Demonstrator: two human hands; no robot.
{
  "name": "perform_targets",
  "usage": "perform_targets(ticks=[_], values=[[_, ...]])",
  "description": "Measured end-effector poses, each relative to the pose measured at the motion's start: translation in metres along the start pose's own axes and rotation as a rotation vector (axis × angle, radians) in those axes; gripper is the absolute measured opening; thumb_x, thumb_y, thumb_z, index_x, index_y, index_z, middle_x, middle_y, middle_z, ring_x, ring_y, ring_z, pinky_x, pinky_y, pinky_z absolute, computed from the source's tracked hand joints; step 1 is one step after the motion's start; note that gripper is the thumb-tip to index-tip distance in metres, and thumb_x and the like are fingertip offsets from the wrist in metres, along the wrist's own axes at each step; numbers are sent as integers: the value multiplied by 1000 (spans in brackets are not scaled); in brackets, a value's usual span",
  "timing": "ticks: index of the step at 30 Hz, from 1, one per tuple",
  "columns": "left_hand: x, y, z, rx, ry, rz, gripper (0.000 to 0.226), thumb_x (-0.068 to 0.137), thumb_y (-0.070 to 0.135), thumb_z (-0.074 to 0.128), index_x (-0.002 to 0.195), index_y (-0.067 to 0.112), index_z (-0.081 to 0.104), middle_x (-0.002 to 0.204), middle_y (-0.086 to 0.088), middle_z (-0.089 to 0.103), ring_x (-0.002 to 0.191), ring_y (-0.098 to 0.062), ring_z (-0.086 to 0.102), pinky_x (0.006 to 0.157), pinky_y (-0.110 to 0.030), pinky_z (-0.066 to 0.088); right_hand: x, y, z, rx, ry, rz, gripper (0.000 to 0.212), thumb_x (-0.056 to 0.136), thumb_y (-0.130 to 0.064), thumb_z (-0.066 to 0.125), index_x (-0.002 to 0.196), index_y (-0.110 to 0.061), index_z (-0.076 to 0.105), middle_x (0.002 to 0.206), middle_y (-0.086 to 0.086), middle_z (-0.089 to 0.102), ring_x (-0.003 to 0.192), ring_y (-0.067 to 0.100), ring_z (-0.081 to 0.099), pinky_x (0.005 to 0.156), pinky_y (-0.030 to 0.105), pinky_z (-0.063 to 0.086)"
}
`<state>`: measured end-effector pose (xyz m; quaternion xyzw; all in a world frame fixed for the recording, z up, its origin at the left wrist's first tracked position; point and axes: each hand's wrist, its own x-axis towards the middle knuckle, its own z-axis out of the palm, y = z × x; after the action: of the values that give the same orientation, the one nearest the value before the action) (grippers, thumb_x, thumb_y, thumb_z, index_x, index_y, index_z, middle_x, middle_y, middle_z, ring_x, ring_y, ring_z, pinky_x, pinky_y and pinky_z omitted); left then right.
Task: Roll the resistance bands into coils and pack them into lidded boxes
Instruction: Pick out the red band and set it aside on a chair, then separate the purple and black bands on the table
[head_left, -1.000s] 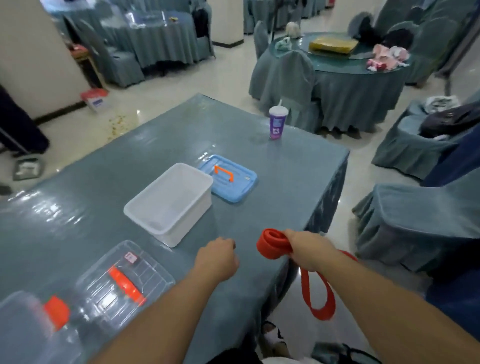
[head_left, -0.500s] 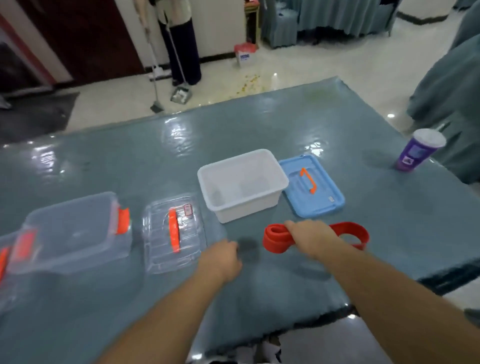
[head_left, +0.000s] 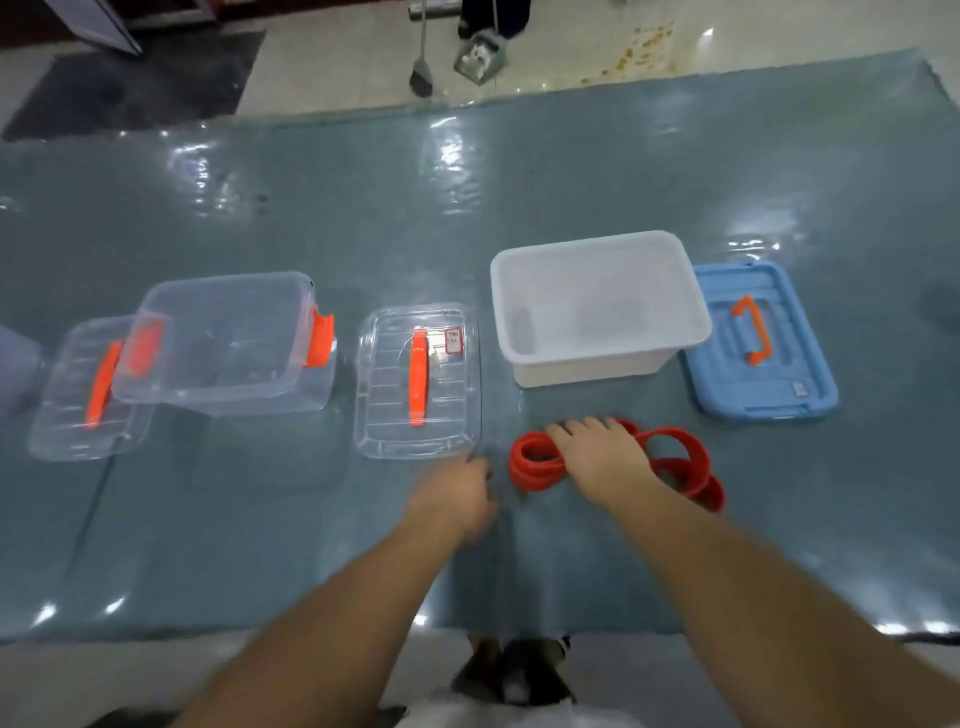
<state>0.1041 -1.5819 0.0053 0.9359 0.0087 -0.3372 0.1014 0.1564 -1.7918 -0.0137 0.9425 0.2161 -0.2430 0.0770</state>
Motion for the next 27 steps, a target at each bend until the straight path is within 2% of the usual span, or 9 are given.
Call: perform_targets(ticks=[3, 7, 10, 13, 17, 22, 27], values=[[2, -8, 6, 34, -26, -4, 43, 93, 36, 57, 135, 23, 61, 139, -6, 60, 127, -33, 59, 104, -43, 51, 3, -8, 15, 33, -33, 87, 64, 107, -22, 36, 166, -21, 12, 172, 2, 21, 159, 35, 14, 129, 56, 7], [5, -17, 2, 34, -37, 17, 44, 95, 34, 55, 137, 23, 59, 142, -5, 58, 129, -31, 58, 106, -43, 50, 3, -9, 9, 68, -17, 134, 90, 99, -33, 55, 166, -19, -4, 175, 4, 3, 161, 38, -2, 128, 59, 0], [9, -19, -6, 24, -21, 48, 43, 94, 33, 56, 136, 22, 60, 141, -6, 59, 127, -32, 59, 105, -43, 51, -1, -8, 4, 72, -20, 132, 97, 97, -45, 59, 166, -18, -5, 175, 5, 1, 161, 37, -2, 128, 59, -1], [11, -20, -13, 40, 4, 84, 41, 93, 32, 56, 131, 20, 62, 139, -8, 62, 125, -33, 60, 103, -43, 52, -9, -13, 1, 91, -42, 141, 92, 100, -42, 55, 166, -19, -4, 176, 4, 0, 161, 33, -1, 129, 57, 1], [7, -20, -18, 86, 54, 134, 39, 94, 35, 54, 130, 20, 61, 137, -7, 61, 124, -33, 60, 99, -42, 53, -22, -21, -3, 106, -73, 163, 103, 94, -43, 66, 166, -19, -4, 176, 4, 0, 162, 33, 0, 130, 55, 2], [-5, -23, -20, 93, 89, 138, 40, 96, 33, 53, 132, 20, 60, 139, -6, 59, 126, -32, 59, 101, -41, 51, -38, -31, -2, 113, -34, 159, 92, 99, -40, 60, 166, -20, 1, 176, 4, 4, 161, 32, 5, 130, 53, 8], [-26, -34, -22, -8, 151, 66, 42, 94, 31, 53, 135, 24, 59, 138, -5, 61, 126, -30, 58, 103, -40, 51, -43, -37, -12, 55, -6, 75, 83, 100, -36, 58, 166, -20, 10, 174, 4, 13, 160, 33, 13, 128, 54, 12]])
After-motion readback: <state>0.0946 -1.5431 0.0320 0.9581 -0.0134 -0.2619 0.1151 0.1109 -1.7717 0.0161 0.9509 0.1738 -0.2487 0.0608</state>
